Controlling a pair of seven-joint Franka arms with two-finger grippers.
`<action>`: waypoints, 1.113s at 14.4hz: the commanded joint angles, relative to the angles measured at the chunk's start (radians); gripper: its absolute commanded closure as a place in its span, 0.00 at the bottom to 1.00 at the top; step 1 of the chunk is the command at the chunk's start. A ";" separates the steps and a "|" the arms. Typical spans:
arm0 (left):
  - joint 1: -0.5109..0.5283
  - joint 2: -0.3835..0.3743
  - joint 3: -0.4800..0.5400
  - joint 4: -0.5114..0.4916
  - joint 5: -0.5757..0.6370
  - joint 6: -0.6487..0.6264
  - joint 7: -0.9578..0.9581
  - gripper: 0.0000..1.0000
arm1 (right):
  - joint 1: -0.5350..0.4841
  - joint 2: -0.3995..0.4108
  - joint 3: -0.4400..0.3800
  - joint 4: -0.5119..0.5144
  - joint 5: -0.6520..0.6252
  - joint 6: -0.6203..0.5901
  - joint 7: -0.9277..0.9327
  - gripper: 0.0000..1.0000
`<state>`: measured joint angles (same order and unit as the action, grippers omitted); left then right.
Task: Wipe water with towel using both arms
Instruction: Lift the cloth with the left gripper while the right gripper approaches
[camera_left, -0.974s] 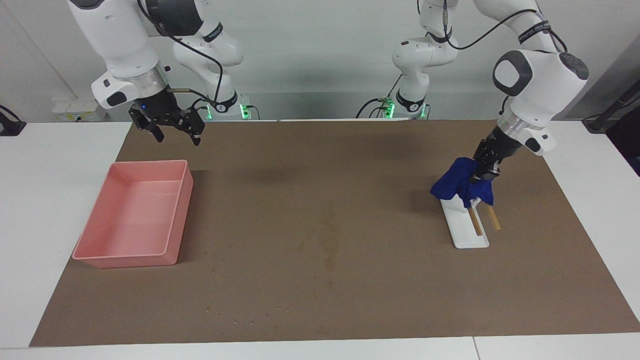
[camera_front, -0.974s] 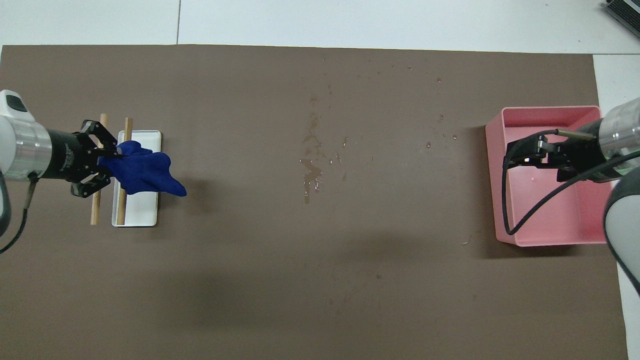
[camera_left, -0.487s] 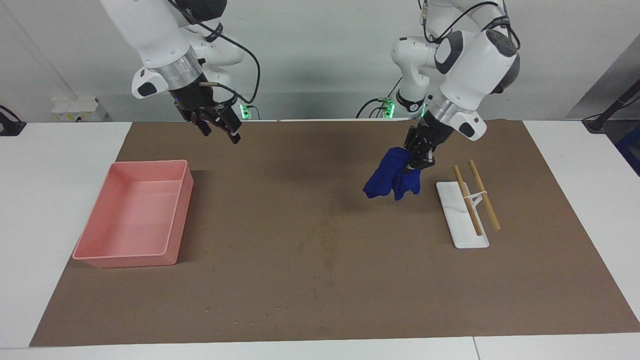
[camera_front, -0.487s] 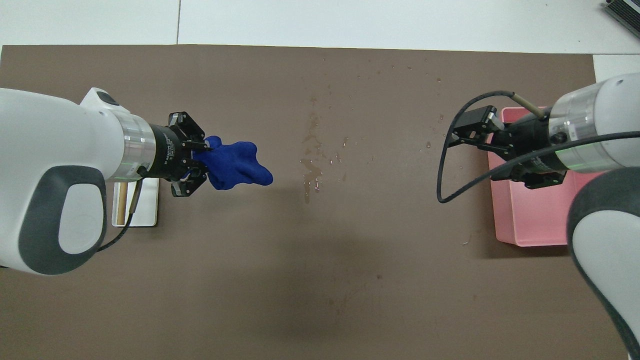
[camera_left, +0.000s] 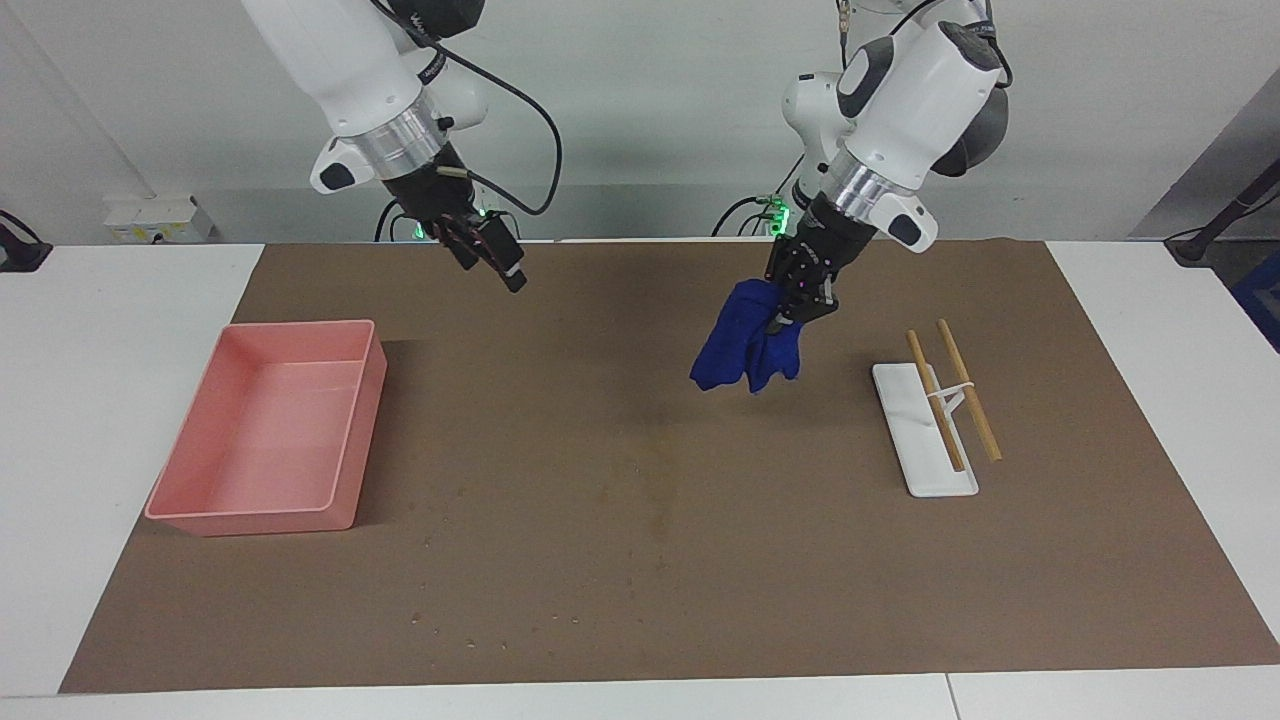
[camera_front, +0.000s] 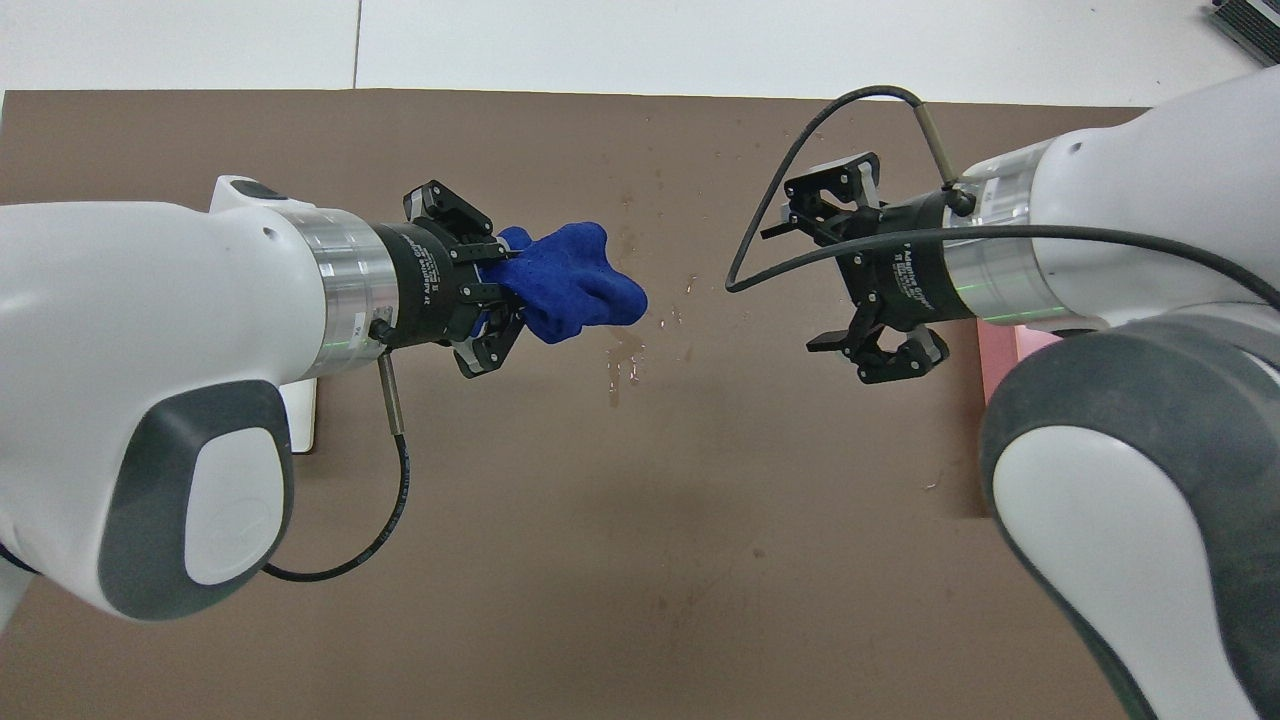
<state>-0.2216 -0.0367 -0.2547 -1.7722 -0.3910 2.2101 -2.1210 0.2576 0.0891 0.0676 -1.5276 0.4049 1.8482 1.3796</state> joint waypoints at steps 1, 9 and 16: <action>-0.005 -0.015 -0.024 0.023 -0.020 0.020 -0.106 1.00 | 0.040 0.070 -0.002 0.093 0.066 -0.006 0.128 0.06; -0.054 -0.020 -0.123 0.025 -0.008 0.180 -0.329 1.00 | 0.100 0.069 -0.002 0.072 0.065 -0.004 0.208 0.07; -0.068 -0.023 -0.123 0.020 0.000 0.172 -0.315 1.00 | 0.091 0.070 -0.002 0.069 0.078 0.008 0.202 1.00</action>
<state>-0.2714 -0.0477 -0.3862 -1.7504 -0.3910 2.3658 -2.4295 0.3513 0.1497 0.0661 -1.4655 0.4593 1.8475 1.5719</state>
